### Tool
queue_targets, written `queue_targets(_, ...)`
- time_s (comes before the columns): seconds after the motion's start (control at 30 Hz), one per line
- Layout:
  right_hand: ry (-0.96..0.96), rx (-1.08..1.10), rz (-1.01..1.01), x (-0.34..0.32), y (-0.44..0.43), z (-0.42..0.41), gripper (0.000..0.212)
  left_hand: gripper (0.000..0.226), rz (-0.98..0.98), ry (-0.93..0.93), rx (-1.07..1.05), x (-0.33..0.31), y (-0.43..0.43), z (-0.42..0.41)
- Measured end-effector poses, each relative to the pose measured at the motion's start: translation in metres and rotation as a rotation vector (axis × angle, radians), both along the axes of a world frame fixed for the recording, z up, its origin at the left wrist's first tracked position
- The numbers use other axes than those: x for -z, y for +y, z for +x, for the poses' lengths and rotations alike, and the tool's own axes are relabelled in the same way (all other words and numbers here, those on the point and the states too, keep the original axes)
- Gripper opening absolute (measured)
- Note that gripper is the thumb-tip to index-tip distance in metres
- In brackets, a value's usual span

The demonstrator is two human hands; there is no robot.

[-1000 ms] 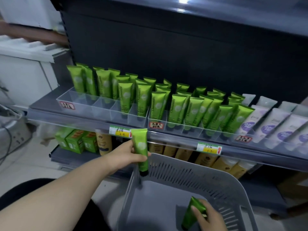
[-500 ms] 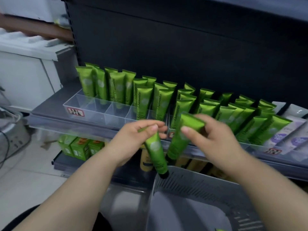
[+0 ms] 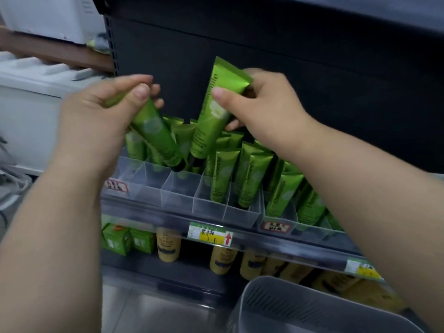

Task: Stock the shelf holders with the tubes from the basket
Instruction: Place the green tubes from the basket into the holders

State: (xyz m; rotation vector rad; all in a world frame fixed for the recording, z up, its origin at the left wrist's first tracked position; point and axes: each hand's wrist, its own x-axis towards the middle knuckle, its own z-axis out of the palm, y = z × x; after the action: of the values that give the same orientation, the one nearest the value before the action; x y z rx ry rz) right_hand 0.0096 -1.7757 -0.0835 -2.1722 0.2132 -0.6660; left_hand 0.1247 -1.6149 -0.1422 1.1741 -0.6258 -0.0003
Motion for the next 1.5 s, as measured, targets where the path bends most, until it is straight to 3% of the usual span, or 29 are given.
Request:
queue_targets(0.3, 0.231, 0.027, -0.31, 0.019, 0.006, 0.049, 0.022, 0.018, 0.224, -0.144, -0.355, 0.018, 0.003, 0.019)
queue_targets(0.53, 0.377, 0.011, -0.533, 0.034, 0.009, 0.06, 0.022, 0.02, 0.288, -0.132, -0.326, 0.038, -0.001, 0.028)
queue_targets(0.63, 0.434, -0.017, -0.614, 0.042, 0.01, 0.062, 0.02, 0.023, 0.405, -0.119, -0.306, 0.049, -0.005, 0.027)
queue_targets(1.13, 0.42, -0.013, -0.594, 0.039, 0.008, 0.053, 0.012, 0.026, 0.489, -0.173, -0.286, 0.036, 0.001, 0.018)
queue_targets(1.5, 0.28, 0.052, -0.573, 0.025, 0.001, 0.035, 0.015, 0.026, 0.751, -0.637, -0.434, 0.012, -0.006, -0.009)
